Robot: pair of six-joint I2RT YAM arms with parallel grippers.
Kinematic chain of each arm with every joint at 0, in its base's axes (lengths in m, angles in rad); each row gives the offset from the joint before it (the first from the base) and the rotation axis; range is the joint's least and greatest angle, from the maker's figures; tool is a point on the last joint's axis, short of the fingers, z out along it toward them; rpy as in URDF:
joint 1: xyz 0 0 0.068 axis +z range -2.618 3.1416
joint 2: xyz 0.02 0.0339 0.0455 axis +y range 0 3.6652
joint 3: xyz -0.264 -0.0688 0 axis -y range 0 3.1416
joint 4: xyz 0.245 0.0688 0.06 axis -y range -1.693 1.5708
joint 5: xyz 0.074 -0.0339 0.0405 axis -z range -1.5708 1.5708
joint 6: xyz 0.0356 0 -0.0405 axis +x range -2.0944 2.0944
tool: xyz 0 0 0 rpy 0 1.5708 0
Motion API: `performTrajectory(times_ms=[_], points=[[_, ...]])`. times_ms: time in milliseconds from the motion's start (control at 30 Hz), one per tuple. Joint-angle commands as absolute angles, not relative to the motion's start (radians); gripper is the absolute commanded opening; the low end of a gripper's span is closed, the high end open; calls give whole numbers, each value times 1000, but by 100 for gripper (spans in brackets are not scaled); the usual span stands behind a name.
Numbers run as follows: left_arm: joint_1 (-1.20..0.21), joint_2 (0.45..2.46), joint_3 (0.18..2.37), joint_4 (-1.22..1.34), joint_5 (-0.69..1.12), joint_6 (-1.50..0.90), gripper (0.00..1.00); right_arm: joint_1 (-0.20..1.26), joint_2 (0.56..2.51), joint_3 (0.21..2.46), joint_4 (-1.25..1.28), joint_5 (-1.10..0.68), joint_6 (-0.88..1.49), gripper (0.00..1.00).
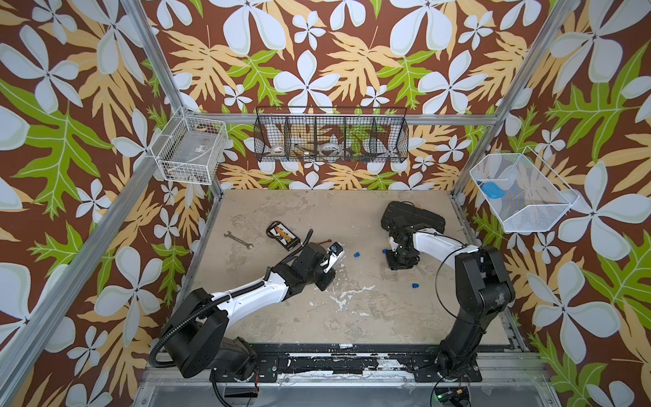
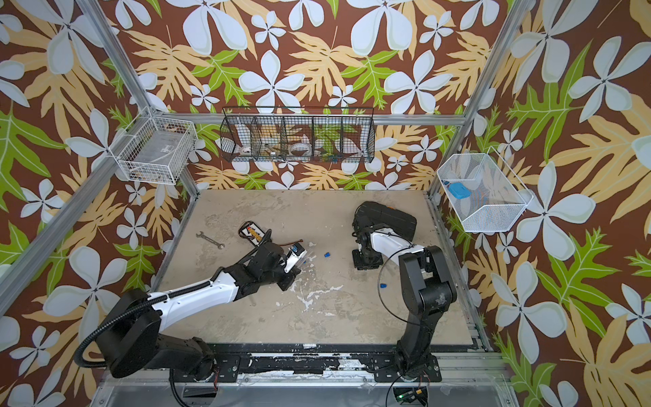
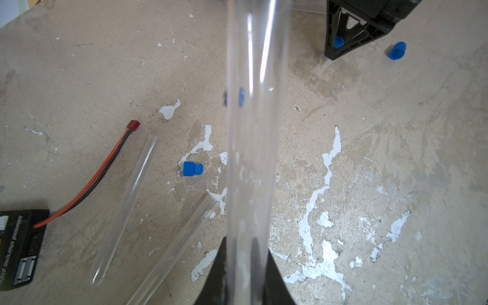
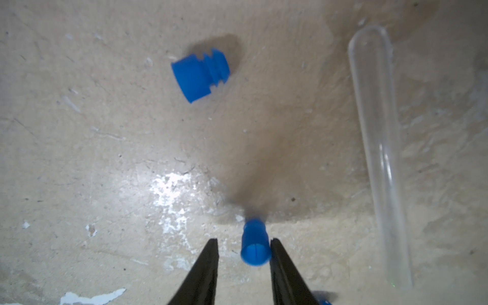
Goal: Insert stoppers into test tubes
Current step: Pick up the stopper from the center of the board.
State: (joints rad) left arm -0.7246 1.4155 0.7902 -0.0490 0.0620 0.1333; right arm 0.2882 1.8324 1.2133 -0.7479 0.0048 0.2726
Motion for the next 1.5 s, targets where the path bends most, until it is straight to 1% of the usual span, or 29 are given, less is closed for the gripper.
performTrajectory(times_ms=[0, 600, 967, 1100, 1167, 1233, 1367, 1467], points=[[-724, 1413, 793, -50, 75, 140, 0, 288, 1837, 1223, -762, 15, 278, 34], [-724, 1412, 790, -48, 80, 140, 0, 288, 1858, 1231, -773, 34, 276, 28], [-723, 1413, 791, -48, 80, 141, 0, 288, 1852, 1241, -782, 18, 270, 18], [-724, 1408, 789, -49, 78, 149, 0, 288, 1822, 1252, -796, -5, 266, 17], [-723, 1402, 789, -49, 93, 162, 0, 288, 1790, 1260, -802, -31, 257, 16], [-724, 1387, 785, -47, 138, 193, 0, 288, 1748, 1262, -799, -73, 241, 12], [-724, 1347, 768, -29, 209, 261, 0, 288, 1618, 1243, -778, -218, 202, 12], [-723, 1317, 751, -17, 227, 316, 0, 292, 1523, 1231, -778, -343, 178, 12]])
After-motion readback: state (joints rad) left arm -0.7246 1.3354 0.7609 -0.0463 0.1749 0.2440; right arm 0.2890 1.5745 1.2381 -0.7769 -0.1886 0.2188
